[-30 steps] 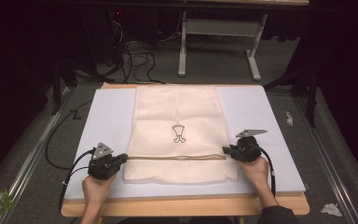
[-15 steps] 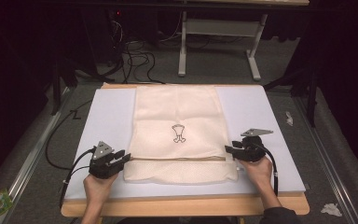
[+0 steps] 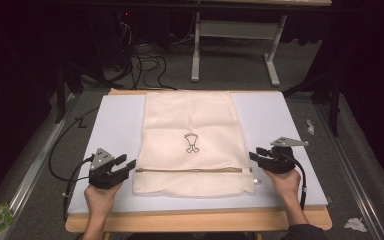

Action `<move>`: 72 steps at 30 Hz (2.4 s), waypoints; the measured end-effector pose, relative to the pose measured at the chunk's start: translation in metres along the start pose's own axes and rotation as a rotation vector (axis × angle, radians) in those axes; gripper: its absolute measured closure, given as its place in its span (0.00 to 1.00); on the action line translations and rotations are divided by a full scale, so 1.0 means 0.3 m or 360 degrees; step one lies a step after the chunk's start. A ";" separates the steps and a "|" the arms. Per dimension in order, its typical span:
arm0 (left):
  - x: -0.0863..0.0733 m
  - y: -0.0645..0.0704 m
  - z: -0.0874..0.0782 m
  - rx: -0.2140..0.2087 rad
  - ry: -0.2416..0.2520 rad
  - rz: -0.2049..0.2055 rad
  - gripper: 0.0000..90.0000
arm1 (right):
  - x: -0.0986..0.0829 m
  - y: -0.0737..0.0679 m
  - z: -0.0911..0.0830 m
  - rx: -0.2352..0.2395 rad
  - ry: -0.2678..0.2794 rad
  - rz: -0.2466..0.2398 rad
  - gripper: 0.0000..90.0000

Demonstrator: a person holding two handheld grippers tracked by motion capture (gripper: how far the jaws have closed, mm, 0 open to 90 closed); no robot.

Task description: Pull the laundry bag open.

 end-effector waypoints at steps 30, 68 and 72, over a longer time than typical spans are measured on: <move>0.027 -0.076 -0.045 0.0053 0.0085 -0.0104 0.59 | -0.047 0.129 -0.150 -0.0095 0.0157 0.0157 0.66; 0.045 -0.131 0.036 0.0136 0.0039 -0.0142 0.56 | -0.098 0.245 -0.142 -0.0216 0.0179 0.0304 0.65; 0.045 -0.137 0.051 0.0161 0.0031 -0.0139 0.56 | -0.099 0.246 -0.126 -0.0224 0.0163 0.0294 0.65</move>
Point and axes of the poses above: each handheld gripper's, and its own axes: z roughly forward along the jaws, x roughly out of its top, y roughly to its right, the point moved 2 cm from there along z, roughly forward along the jaws, and after that the axes turned 5 degrees about -z, right-handed, at the moved point
